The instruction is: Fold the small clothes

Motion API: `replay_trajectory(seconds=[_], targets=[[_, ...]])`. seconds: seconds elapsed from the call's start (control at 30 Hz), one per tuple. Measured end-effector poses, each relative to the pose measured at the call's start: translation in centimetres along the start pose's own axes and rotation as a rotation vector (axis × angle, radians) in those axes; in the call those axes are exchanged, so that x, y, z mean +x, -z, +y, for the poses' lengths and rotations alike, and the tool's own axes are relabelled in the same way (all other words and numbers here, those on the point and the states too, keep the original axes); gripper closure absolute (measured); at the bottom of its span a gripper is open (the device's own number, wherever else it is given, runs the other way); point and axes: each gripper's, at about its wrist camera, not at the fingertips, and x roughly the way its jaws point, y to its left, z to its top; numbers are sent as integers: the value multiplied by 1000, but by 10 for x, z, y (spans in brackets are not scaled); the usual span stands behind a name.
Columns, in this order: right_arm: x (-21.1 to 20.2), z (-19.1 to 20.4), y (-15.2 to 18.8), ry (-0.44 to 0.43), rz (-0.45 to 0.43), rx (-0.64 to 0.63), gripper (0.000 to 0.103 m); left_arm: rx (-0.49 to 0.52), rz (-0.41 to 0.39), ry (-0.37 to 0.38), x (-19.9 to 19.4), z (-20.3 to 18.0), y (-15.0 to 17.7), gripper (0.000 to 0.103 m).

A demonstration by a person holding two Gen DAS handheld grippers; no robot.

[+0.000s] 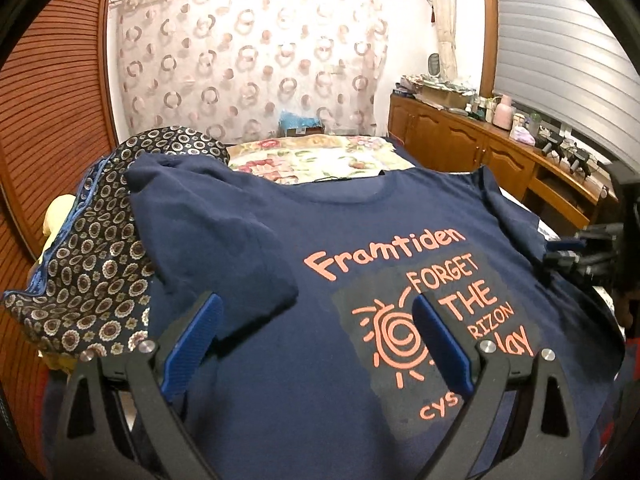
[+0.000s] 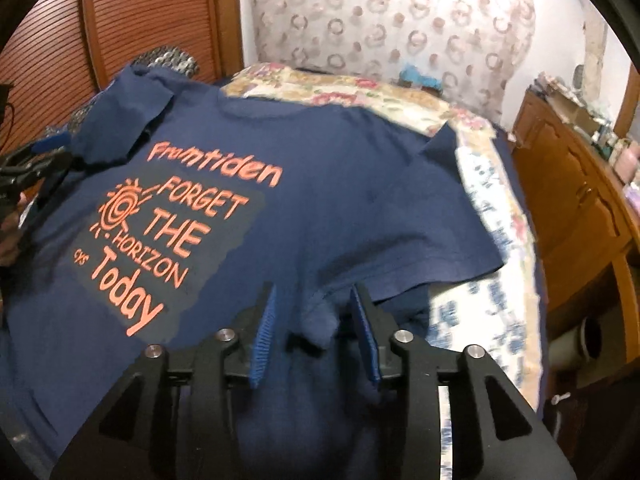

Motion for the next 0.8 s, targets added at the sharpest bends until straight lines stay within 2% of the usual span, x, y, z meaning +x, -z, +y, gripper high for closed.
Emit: replay_trajectory(seconds=[0.2,0.47,0.57,0.63,0.67,0.7,0.73,0.77,0.8], targets=[[-12,-36,-12,68,-55,74,59,-3,-2,39,-6,-6,3,6],[27,-105,-9,174,18,229,59,1,6,77,-7,-15,7,6],[41,-125,-6,165,50,291,58,3,9,86,-7,-16,9,6],[43,-129,-9,148,40,298,58,2,11,90,-7,-16,10,6],[44,-128,-10,144,44,293,61,1,12,91,-7,-16,10,6],[44,-124,-13,119,46,277,70,2,14,89,-7,-16,11,6],[45,-119,-14,97,48,261,86,4,15,86,-7,-17,11,6],[46,-113,-17,77,55,235,95,6,16,83,-7,-16,11,6],[46,-108,-19,67,54,218,96,6,17,81,-7,-16,11,6]])
